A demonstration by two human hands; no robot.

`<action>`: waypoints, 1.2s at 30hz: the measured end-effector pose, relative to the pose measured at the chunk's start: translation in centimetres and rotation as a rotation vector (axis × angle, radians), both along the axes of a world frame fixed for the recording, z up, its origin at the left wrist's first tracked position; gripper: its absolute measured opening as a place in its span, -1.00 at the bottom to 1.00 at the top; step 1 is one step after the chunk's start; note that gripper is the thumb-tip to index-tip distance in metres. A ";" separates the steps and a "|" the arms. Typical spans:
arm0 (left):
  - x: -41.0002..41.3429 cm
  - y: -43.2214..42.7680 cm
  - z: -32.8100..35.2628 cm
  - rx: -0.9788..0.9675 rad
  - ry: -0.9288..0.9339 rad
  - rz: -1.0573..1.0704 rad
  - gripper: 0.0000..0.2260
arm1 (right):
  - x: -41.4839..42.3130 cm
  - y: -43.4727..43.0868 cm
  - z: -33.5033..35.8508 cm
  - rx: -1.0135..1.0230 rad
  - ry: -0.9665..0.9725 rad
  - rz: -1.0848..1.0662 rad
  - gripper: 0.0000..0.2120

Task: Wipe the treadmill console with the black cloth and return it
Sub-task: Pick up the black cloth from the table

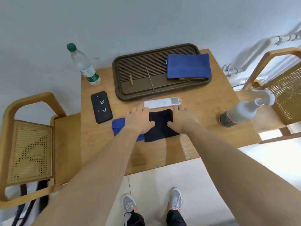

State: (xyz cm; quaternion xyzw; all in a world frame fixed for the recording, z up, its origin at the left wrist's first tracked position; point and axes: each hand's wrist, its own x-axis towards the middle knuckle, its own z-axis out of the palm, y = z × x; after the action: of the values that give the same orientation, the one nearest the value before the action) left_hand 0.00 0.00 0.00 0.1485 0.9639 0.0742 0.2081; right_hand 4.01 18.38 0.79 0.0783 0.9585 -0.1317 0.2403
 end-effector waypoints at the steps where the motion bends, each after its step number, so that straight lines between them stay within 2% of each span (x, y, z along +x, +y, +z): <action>1: 0.1 0.5 -1.1 -0.011 -0.016 -0.026 -0.49 | 0.4 0.0 -1.2 -0.010 -0.029 -0.022 -0.34; 4: 0.7 1.4 -5.0 0.053 -0.038 -0.037 -0.45 | 1.7 -0.1 -5.1 -0.061 0.002 -0.116 -0.40; 6: 1.5 1.9 -7.0 0.076 0.045 -0.015 -0.42 | 2.3 -0.6 -7.1 -0.091 0.077 -0.194 -0.44; 9: 2.7 2.4 -8.2 0.115 0.218 0.028 -0.50 | 2.8 -1.1 -8.3 -0.308 0.164 -0.391 -0.47; 12: 3.7 3.1 -7.3 0.125 0.232 0.057 -0.62 | 4.0 -1.3 -7.4 -0.553 0.230 -0.571 -0.59; 15: 4.4 3.8 -4.7 0.190 0.098 0.105 -0.77 | 5.7 -0.7 -4.7 -0.751 0.247 -0.729 -0.69; 18: 5.0 4.6 -1.2 0.344 -0.185 0.142 -0.74 | 7.7 0.3 -1.3 -0.815 0.288 -0.781 -0.75; 20: 5.5 5.1 1.3 0.448 -0.259 0.139 -0.75 | 9.0 0.9 1.2 -0.858 0.310 -0.805 -0.79; 23: 6.2 5.8 4.9 0.513 -0.248 0.058 -0.79 | 10.8 1.5 4.5 -0.856 0.328 -0.856 -0.81; 27: 6.6 6.6 8.3 0.548 -0.266 -0.057 -0.73 | 12.7 1.5 7.7 -0.874 0.361 -0.961 -0.81; 30: 6.5 6.4 9.5 0.563 -0.256 -0.170 -0.86 | 14.3 0.5 9.3 -0.847 0.406 -1.010 -0.81; 33: 6.5 5.7 9.8 0.522 -0.241 -0.355 -0.88 | 16.8 -1.4 10.0 -0.811 0.425 -1.123 -0.81; 36: 7.9 5.0 10.1 0.495 -0.117 -0.607 -0.79 | 20.0 -4.1 10.1 -0.741 0.453 -1.281 -0.79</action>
State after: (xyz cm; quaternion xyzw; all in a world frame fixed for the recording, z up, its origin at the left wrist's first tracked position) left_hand 7.90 4.99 10.10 0.4680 0.8156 0.2476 0.2331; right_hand 23.99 14.28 10.92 0.5033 0.6453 -0.5698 -0.0743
